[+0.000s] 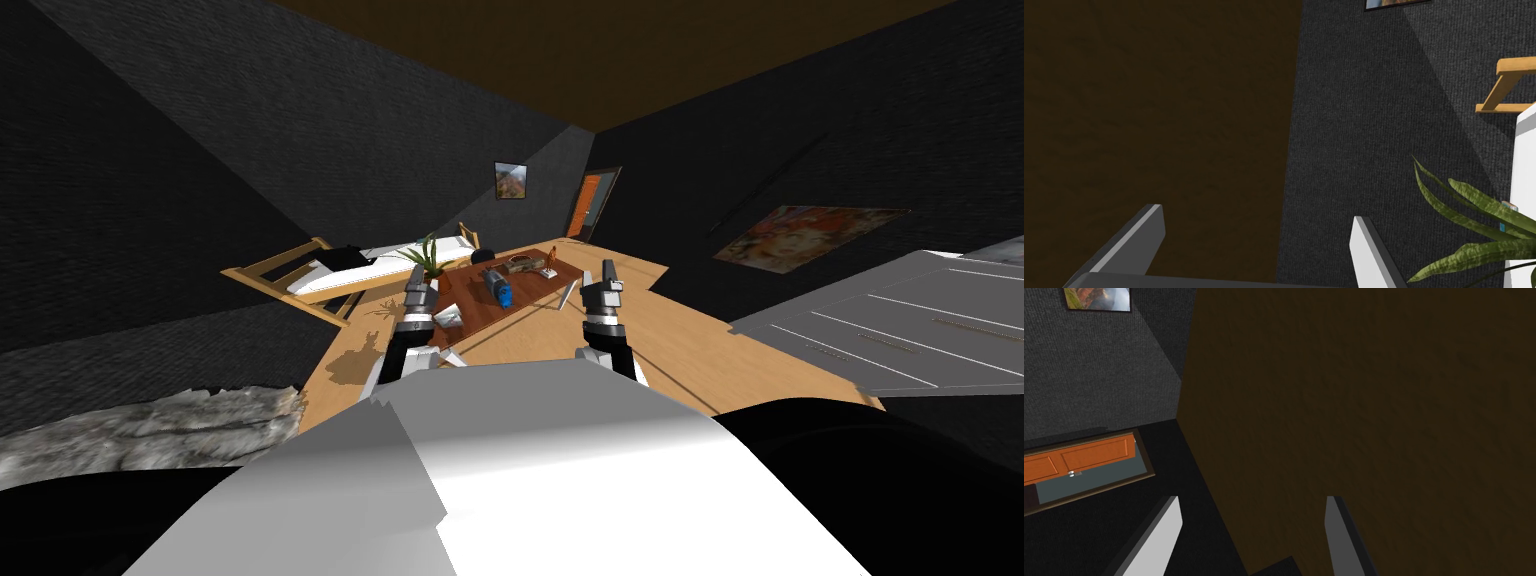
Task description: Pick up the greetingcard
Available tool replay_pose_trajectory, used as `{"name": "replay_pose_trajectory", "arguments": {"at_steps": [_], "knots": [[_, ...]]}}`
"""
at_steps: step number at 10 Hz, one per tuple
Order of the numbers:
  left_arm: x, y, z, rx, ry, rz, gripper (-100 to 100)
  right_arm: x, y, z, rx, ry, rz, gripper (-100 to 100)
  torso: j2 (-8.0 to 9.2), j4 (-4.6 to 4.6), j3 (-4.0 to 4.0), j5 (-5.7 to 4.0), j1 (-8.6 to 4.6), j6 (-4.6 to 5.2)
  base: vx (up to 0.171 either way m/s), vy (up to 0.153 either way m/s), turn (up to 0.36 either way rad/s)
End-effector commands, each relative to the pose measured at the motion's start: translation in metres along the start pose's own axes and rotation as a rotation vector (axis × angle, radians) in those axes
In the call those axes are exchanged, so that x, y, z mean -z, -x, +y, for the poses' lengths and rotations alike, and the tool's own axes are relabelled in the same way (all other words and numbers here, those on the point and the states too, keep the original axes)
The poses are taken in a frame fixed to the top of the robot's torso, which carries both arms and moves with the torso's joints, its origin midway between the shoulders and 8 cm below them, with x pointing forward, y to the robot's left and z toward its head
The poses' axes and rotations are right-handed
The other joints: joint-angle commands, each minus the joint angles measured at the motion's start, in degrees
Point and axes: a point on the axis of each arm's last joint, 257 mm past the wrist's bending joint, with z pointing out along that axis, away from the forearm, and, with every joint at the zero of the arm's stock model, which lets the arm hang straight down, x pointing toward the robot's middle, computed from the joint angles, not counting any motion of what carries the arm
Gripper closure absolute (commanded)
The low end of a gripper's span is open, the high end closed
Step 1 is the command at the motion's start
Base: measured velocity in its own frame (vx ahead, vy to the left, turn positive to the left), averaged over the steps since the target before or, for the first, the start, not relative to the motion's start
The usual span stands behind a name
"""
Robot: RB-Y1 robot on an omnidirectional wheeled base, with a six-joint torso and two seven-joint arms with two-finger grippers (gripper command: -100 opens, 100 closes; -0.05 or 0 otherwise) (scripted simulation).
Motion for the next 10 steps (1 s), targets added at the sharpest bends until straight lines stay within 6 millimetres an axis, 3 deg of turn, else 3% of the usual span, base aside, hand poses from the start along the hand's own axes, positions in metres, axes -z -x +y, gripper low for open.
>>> {"name": "replay_pose_trajectory", "arguments": {"at_steps": [1, 10], "knots": [[-0.001, -0.001, 0.008, 0.005, 0.029, 0.004, -100, 0.0, 0.0, 0.0, 0.0, 0.0, 0.0, 0, 0.0, 0.0, 0.0, 0.0, 0.0, 0.0, -0.052, -0.023, -0.011], [-0.015, -0.016, 0.066, 0.061, 0.219, 0.037, -100, 0.0, 0.0, 0.0, 0.0, 0.0, 0.0, 0, -0.06, -0.01, -0.03, 0.01, 0.07, -0.01, -0.047, -0.017, -0.032]]}}
